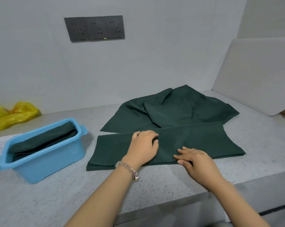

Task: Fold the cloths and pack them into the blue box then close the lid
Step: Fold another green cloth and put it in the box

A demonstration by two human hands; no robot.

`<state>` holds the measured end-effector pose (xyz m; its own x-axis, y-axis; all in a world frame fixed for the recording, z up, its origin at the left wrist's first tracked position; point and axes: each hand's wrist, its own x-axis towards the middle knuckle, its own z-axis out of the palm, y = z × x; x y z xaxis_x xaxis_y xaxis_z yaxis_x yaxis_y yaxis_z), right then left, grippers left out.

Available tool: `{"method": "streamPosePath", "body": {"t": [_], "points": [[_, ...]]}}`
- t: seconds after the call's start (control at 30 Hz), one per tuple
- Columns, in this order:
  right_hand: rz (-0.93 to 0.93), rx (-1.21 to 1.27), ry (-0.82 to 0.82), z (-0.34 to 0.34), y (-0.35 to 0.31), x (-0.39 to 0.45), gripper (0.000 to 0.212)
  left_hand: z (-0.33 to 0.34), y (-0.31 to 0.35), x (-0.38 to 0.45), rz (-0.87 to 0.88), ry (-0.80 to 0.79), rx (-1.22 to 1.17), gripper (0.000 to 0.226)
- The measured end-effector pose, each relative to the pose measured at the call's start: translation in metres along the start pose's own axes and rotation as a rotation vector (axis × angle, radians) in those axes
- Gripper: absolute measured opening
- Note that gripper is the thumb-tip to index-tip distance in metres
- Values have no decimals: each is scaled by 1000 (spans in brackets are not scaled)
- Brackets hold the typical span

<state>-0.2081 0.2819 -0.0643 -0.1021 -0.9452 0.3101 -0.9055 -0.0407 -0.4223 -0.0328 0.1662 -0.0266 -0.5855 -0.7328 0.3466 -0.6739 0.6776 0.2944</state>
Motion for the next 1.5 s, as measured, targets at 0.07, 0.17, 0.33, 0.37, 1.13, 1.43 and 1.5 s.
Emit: {"method": "streamPosePath", "body": {"t": [0.07,0.17,0.33,0.37,1.13,1.43,1.5], "points": [[-9,-10,-1,1,0,1,27,12,6,17,-37,-69,12,43],[-21,-19,-5,0,2,1,28,27,8,33,-88,-182,31,54],[-16,-36,3,1,4,0,29,50,2,38,-170,-359,184,64],[-17,-44,0,2,5,-1,29,53,0,39,-170,-367,196,64],[511,-363,-247,-4,78,87,60,63,-8,38,-144,-340,202,62],[212,-198,-110,17,19,79,49,52,10,27,-191,-374,160,57],[240,-251,-139,22,22,73,50,47,3,19,-182,-368,143,56]]}}
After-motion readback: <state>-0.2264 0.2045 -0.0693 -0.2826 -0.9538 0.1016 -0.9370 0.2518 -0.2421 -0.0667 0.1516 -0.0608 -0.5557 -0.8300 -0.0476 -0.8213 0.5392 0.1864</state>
